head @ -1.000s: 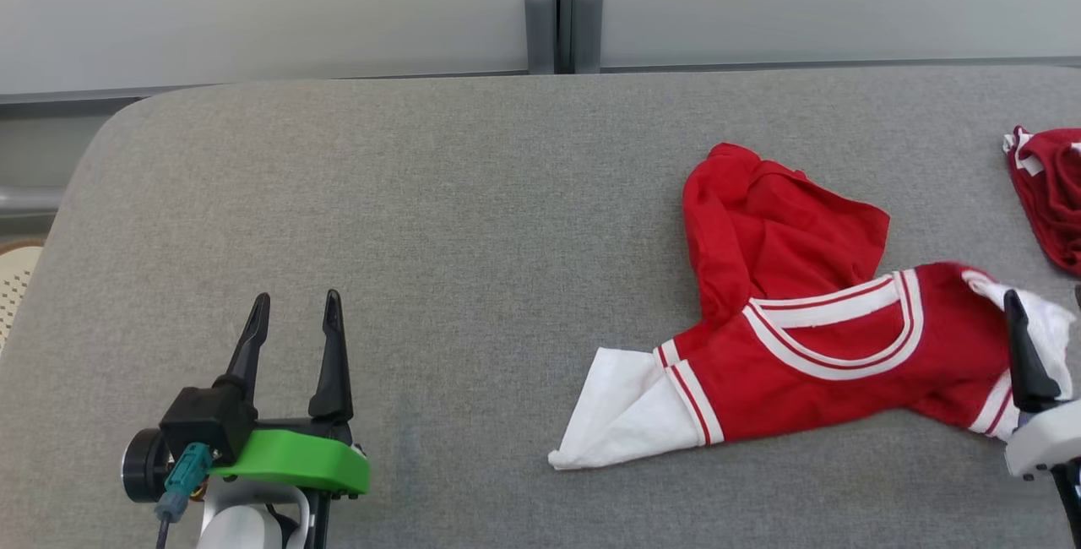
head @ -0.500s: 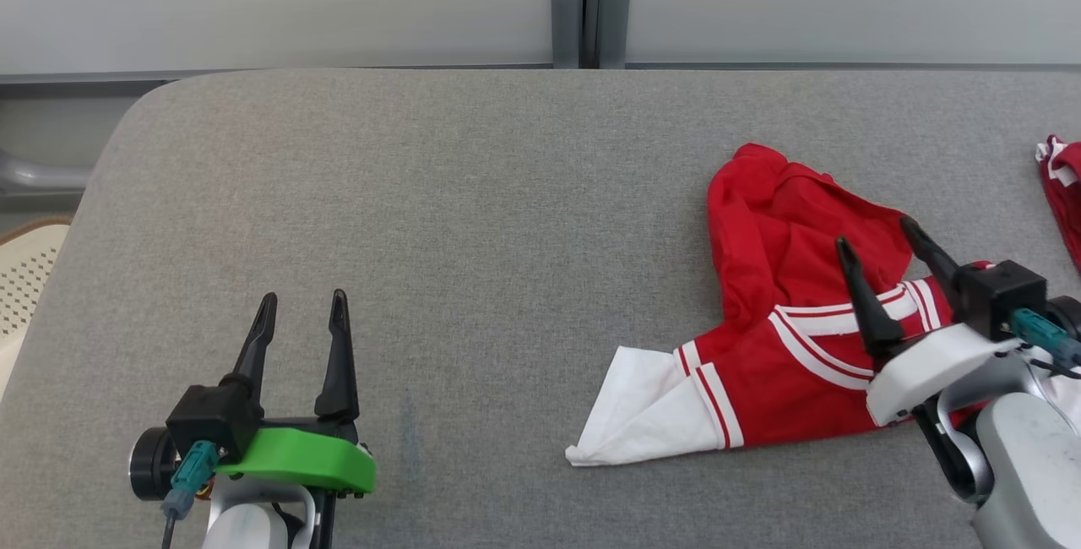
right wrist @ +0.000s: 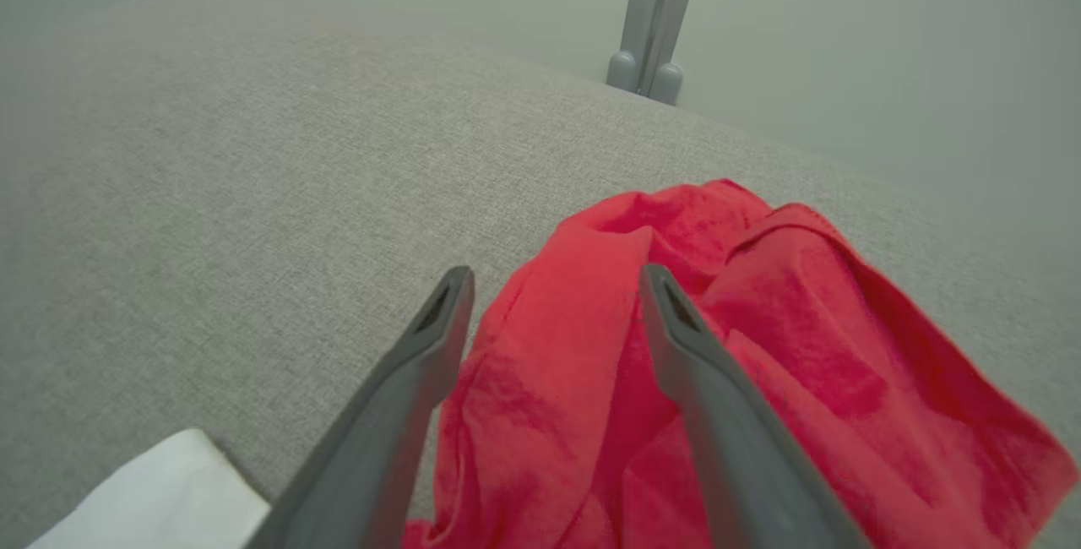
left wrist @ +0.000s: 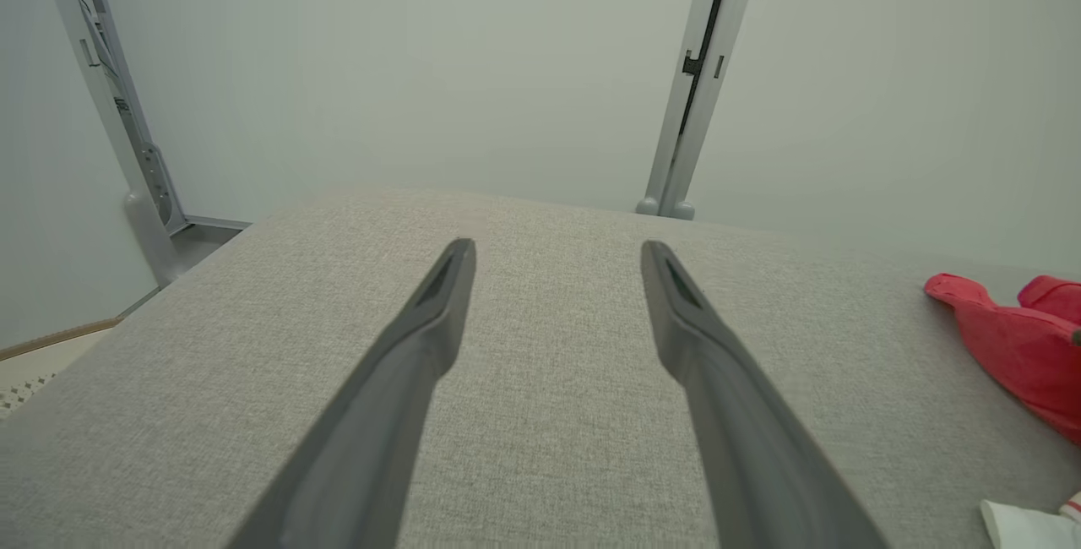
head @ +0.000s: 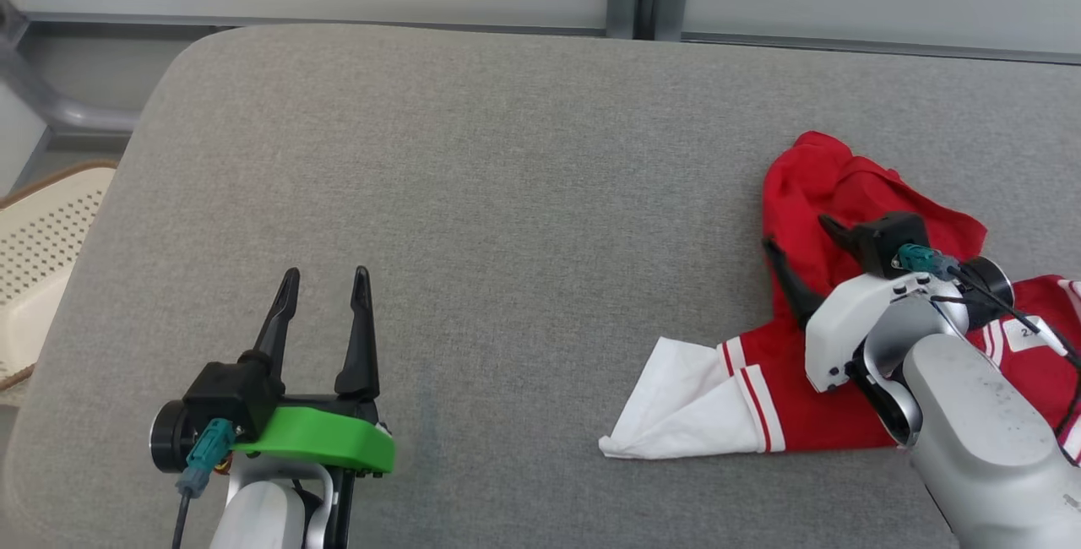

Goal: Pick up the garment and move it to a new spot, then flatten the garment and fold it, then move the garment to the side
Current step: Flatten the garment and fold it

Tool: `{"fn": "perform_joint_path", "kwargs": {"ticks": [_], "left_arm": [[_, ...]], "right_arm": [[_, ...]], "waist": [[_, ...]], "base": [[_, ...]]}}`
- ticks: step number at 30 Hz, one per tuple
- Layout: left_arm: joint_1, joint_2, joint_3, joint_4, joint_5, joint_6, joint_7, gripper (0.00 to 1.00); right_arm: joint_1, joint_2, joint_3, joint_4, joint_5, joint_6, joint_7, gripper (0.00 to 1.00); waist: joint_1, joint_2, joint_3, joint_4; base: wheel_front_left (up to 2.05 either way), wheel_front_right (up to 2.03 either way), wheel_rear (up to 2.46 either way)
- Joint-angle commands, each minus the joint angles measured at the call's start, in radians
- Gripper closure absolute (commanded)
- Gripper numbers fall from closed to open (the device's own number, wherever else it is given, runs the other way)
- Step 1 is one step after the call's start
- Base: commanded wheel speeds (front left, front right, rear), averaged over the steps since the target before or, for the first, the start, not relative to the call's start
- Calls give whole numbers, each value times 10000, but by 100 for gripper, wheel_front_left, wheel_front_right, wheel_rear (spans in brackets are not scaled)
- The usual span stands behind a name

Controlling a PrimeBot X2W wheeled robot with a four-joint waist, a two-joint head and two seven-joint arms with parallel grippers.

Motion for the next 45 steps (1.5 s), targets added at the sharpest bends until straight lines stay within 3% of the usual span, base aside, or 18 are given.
{"fn": "perform_joint_path", "kwargs": {"ticks": [1,2,3,4,13,23,24,25,26,36,45], "left_arm": [[-183,18,-23,-10,-140,88,-2,0],[-188,18,-38,-3,-153,87,-2,0],[-183,18,-43,11,-167,94,-2,0],[-190,18,-53,16,-189,114,-2,0],[-134,18,-33,90,-154,142,-2,0],[-11,18,-16,118,-79,152,-2,0],[34,18,9,125,-61,149,-2,0],[74,18,24,131,-43,141,-2,0],[102,17,28,133,-40,135,-2,0],[324,18,65,129,-8,120,-2,0],[222,18,-6,36,-87,154,-2,0]], "right_arm": [[-246,74,64,419,-9,1,99,0],[-341,150,149,807,14,1,221,0],[-445,237,185,1025,74,1,223,61],[-593,283,228,1253,81,1,173,100],[-1315,807,917,1925,107,3,-1192,100],[-1067,1766,3547,1245,654,1,-2094,100],[-975,1802,3755,1315,768,1,-2098,80],[-950,1819,3865,1351,835,1,-2116,33],[-970,1823,3908,1344,916,1,-2142,0],[254,760,3259,264,991,1,-2179,0],[1632,-226,2849,-1265,939,1,-971,0]], "waist": [[0,0,218,301],[0,0,233,364],[0,0,234,402],[0,0,240,449],[0,0,87,540],[0,0,-67,416],[0,0,-107,374],[0,0,-132,339],[0,0,-154,291],[0,0,-525,-304],[0,0,-404,-477]], "base": [[0,0,0],[0,0,0],[0,0,0],[0,0,0],[0,0,0],[0,0,0],[0,0,0],[0,0,0],[0,0,0],[0,0,0],[0,0,0]]}}
